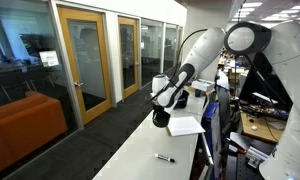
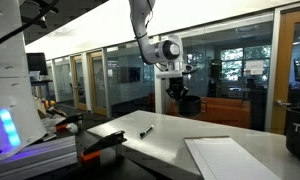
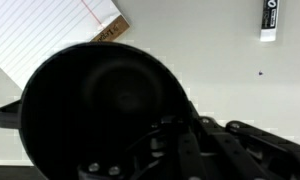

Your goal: Move the bowl backward

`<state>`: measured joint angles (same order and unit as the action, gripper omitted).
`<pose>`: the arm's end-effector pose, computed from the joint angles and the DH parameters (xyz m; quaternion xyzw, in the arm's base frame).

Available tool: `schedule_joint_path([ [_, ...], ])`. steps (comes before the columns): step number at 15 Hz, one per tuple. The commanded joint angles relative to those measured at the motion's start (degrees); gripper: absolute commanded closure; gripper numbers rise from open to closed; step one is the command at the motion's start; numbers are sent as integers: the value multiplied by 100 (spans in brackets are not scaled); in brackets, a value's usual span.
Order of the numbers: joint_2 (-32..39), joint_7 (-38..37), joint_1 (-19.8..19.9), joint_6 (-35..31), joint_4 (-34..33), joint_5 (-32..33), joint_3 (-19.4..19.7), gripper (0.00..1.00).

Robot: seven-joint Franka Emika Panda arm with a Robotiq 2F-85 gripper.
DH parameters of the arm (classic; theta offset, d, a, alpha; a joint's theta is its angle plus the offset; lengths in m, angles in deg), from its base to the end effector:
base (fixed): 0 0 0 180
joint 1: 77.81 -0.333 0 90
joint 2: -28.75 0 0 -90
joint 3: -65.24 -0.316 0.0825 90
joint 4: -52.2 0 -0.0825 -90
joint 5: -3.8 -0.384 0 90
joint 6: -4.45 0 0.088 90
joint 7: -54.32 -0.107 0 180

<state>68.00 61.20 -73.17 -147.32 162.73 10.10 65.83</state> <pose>0.6176 -0.0534 0.1313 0.9974 0.0635 0.0140 0.0317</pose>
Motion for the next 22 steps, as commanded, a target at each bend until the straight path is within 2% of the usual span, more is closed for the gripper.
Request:
schedule_joint_path([
  [1, 429, -354, -260, 659, -649, -11, 194, 99],
  [4, 744, -535, -341, 1033, -1084, -11, 244, 99],
  [12, 1288, -724, -525, 1462, -1957, 4, 242, 99],
  [22, 1763, -704, -614, 1683, -2498, -6, 208, 99],
])
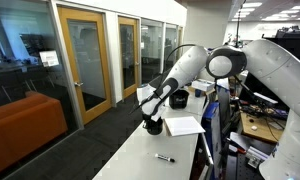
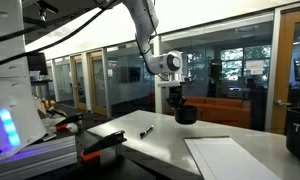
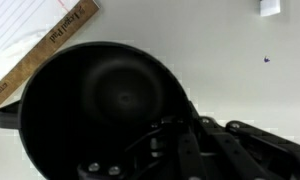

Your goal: Move the bowl backward

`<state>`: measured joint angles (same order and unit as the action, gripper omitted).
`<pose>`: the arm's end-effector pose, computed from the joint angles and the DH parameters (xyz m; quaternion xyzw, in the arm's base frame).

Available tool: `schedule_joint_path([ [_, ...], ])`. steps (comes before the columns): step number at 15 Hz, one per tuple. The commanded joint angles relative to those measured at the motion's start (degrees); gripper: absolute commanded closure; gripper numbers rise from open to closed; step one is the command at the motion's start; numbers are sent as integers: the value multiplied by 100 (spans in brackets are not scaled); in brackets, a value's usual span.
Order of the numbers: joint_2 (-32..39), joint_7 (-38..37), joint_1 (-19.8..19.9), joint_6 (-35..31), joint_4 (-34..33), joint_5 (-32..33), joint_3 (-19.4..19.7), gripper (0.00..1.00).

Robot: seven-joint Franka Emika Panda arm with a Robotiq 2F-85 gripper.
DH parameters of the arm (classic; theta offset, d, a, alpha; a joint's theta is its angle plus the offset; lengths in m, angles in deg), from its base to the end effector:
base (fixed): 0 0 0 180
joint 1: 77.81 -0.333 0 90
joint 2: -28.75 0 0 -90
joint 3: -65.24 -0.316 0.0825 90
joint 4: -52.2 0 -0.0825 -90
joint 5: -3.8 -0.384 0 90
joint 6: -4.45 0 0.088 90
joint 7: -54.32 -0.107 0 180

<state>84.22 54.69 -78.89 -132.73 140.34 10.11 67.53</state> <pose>0.6769 -0.0122 0.0683 0.9962 0.0428 -0.0568 0.0512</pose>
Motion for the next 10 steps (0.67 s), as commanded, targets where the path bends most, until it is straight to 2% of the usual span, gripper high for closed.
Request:
schedule_joint_path([
  [1, 180, -55, -44, 220, -295, -9, 37, 99],
  [10, 372, -59, -35, 215, -456, -35, 24, 99],
])
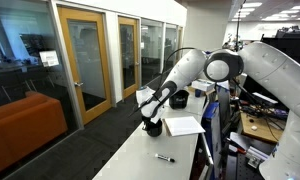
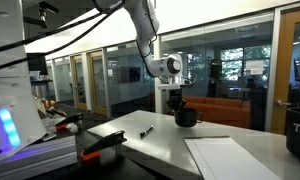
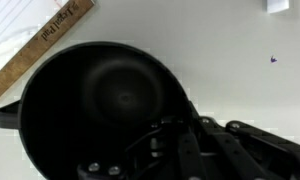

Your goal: Move the bowl backward

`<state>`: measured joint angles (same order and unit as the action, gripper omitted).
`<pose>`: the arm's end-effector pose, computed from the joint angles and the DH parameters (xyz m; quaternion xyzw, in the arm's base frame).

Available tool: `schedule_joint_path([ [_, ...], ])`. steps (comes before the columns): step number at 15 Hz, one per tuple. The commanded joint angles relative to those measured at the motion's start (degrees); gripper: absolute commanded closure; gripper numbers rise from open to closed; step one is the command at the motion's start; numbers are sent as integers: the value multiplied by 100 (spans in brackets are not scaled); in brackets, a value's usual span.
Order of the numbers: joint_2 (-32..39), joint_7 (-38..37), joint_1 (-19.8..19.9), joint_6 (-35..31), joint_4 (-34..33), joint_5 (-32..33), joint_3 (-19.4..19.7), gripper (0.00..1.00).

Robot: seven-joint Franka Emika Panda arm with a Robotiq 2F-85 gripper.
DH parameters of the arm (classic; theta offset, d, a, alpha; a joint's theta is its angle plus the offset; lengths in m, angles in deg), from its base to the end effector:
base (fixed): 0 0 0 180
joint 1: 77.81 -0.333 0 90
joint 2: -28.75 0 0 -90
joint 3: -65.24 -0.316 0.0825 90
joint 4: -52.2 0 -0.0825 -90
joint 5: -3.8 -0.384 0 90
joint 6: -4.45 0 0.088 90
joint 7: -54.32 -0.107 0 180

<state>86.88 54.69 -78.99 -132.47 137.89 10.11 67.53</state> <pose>0.6798 -0.0109 0.0522 0.9958 0.0443 -0.0608 0.0518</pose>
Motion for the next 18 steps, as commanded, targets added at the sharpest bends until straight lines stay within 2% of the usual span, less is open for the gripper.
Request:
schedule_joint_path([
  [1, 121, -67, -29, 180, -214, -32, 29, 99],
  [18, 342, -84, -25, 156, -405, -57, 16, 99],
])
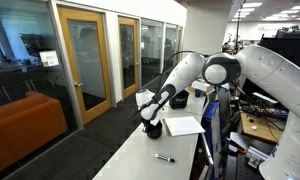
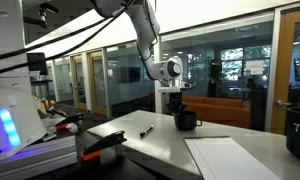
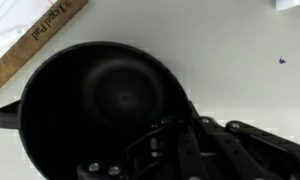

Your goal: Move the bowl backward

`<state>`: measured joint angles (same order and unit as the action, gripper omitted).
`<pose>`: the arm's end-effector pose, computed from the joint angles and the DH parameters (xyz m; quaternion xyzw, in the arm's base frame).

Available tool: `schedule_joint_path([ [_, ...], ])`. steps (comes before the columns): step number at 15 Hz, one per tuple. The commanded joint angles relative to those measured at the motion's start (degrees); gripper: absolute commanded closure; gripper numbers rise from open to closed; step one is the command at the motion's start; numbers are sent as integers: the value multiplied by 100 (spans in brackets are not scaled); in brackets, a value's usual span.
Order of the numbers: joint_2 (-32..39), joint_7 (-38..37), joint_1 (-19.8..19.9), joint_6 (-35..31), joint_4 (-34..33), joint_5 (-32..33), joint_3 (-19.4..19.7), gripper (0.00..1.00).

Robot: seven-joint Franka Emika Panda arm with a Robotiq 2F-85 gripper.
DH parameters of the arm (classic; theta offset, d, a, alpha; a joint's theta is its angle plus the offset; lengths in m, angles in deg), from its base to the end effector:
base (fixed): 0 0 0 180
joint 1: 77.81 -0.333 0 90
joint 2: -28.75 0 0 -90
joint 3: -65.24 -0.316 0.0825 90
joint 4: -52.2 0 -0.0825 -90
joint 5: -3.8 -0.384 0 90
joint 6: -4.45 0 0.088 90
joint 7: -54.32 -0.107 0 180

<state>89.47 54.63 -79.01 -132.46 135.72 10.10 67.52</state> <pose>0.6811 -0.0103 0.0353 0.9956 0.0448 -0.0645 0.0521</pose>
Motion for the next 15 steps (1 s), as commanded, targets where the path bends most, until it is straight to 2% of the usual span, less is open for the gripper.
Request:
schedule_joint_path([
  [1, 84, -85, -25, 155, -192, -57, 19, 99],
  [2, 81, -99, -31, 185, -194, -57, 25, 94],
  [3, 79, -111, -30, 188, -191, -61, 26, 70],
  [5, 68, -138, -32, 197, -182, -59, 31, 67],
  [13, -276, -131, 10, 108, -46, -55, 38, 10],
  [15, -494, -201, -1, 200, 5, -51, 89, 1],
])
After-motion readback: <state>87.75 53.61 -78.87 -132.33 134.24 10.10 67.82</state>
